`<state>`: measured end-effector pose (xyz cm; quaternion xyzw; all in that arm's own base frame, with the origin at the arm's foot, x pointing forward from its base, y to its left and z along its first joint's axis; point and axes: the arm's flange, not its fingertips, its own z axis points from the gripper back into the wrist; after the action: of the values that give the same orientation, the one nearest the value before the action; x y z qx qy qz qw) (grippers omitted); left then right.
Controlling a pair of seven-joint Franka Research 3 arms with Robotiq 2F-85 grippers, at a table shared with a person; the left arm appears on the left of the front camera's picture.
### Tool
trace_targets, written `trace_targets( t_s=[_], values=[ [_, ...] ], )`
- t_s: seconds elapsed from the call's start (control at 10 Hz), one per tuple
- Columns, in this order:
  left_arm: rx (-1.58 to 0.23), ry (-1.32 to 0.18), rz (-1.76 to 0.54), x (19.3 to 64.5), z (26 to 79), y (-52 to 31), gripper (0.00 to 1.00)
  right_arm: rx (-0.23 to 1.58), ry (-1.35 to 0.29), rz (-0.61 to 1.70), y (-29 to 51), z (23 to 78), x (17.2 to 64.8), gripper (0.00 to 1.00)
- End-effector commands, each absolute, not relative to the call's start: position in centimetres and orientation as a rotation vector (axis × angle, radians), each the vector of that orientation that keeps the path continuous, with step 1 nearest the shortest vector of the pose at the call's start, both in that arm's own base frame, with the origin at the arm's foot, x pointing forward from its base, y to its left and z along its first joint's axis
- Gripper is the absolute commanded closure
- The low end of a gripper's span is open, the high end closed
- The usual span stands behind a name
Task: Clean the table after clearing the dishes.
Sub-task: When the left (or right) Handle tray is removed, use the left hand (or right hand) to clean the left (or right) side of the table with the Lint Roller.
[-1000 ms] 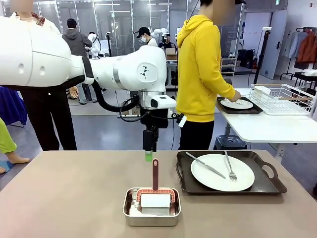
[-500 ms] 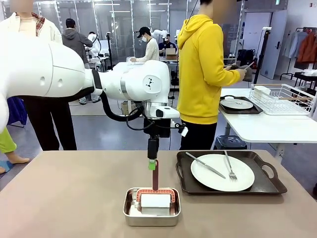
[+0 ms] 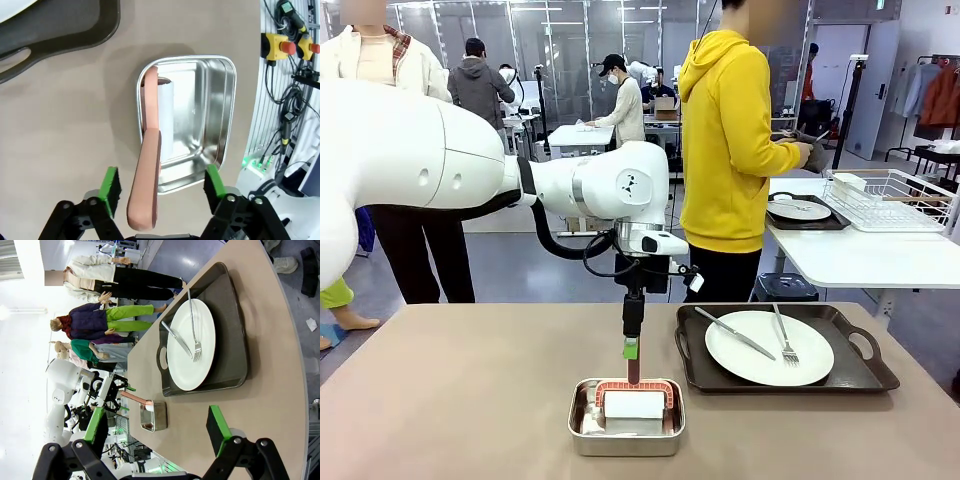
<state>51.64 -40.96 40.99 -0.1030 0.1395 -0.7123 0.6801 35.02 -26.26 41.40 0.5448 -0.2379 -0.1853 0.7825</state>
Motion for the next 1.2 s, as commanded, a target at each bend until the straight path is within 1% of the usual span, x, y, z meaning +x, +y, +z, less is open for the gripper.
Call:
trace_targets(
  t_s=[0.0,0.1,0.2,0.5,0.8,0.9,1.0,1.1],
  values=[
    [-0.238,0.345,-1.587,51.3,40.6,-40.8,0.72,1.181,-0.521,-0.395,-26.2,41.6,34.9,0.0],
    [-0.24,0.351,-1.589,51.1,40.3,-40.8,0.91,1.181,-0.521,-0.395,-26.2,41.6,34.9,0.0],
    [-0.255,0.336,-1.602,51.0,40.3,-40.8,1.0,1.181,-0.521,-0.395,-26.2,41.6,34.9,0.0],
    [-0.243,0.314,-1.594,50.9,40.0,-40.8,1.0,1.181,-0.521,-0.395,-26.2,41.6,34.9,0.0],
    [-0.264,0.275,-1.584,50.4,41.2,-40.0,1.0,1.181,-0.521,-0.395,-26.2,41.6,34.9,0.0],
    [-0.293,0.279,-1.567,49.4,42.6,-39.3,1.0,1.181,-0.521,-0.395,-26.2,41.6,34.9,0.0],
    [-0.329,0.251,-1.557,48.2,44.6,-38.4,1.0,1.181,-0.521,-0.395,-26.2,41.6,34.9,0.0],
    [-0.348,0.214,-1.413,47.1,47.1,-36.4,1.0,1.181,-0.521,-0.395,-26.2,41.6,34.9,0.0]
  ],
)
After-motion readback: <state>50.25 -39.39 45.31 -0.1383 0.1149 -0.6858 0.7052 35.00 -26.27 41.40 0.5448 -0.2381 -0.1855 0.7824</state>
